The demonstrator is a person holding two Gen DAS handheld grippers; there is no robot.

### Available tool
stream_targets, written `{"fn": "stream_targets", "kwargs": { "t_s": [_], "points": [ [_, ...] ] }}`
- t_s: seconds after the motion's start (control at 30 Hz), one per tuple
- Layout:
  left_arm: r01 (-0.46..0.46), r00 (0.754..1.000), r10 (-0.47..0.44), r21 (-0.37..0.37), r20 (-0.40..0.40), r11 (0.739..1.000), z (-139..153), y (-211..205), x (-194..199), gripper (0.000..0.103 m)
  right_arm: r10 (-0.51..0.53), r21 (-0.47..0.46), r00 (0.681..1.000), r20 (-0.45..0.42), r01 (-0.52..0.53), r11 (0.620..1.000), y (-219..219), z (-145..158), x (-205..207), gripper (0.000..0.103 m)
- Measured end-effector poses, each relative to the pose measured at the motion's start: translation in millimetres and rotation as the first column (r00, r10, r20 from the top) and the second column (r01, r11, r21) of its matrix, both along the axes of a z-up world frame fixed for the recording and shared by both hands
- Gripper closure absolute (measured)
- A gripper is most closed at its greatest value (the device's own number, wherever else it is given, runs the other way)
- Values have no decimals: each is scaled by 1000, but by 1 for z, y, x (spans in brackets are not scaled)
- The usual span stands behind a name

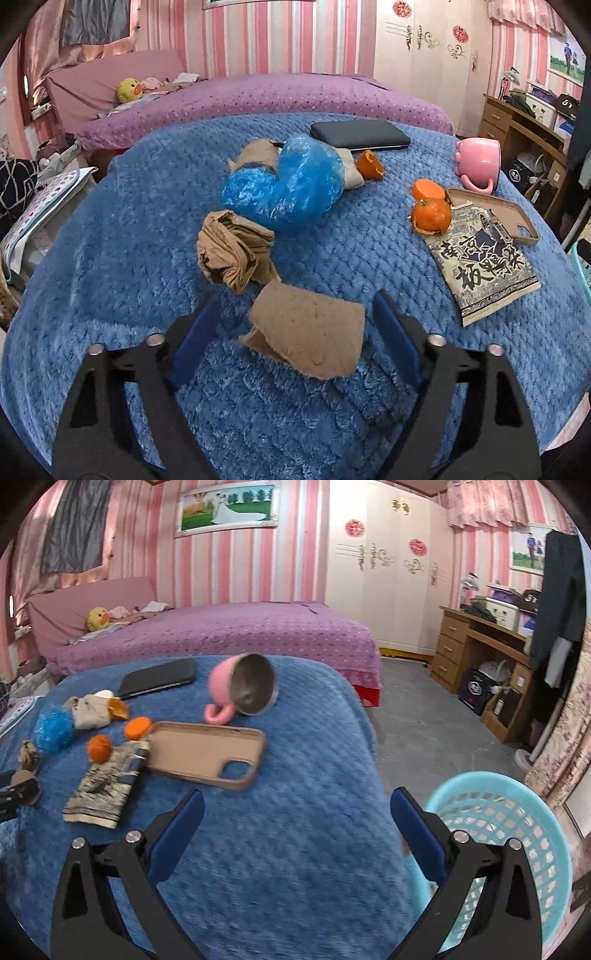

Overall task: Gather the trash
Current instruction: 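Grasp the second tan stocking on the blanket with the left tool, then grasp the black-and-white printed snack packet with the right tool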

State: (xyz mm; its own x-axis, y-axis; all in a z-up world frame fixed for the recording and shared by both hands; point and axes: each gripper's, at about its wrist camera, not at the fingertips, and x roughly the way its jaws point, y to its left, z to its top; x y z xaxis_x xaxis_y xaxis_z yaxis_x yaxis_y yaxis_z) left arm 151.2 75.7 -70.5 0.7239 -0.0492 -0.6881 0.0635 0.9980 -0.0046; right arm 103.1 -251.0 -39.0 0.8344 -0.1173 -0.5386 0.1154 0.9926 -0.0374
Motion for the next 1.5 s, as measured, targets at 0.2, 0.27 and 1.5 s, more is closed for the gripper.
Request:
{"fn": "stream_targets", "kwargs": {
  "t_s": [0.2, 0.27, 1.5],
  "points": [
    [18, 1000, -18, -12, 11, 1000, 4, 1, -3, 48, 64, -21, 998, -1, -64, 998, 31, 3, 5, 5],
    [5, 1000, -5, -4, 27, 1000, 7, 3, -5, 49, 87, -14, 996, -10, -87, 996, 40, 1, 8, 5],
    [-48, 990, 48, -4, 131, 999, 26, -45, -15, 49, 224, 132, 974, 5, -223, 966, 25, 2, 24, 88]
  ]
}}
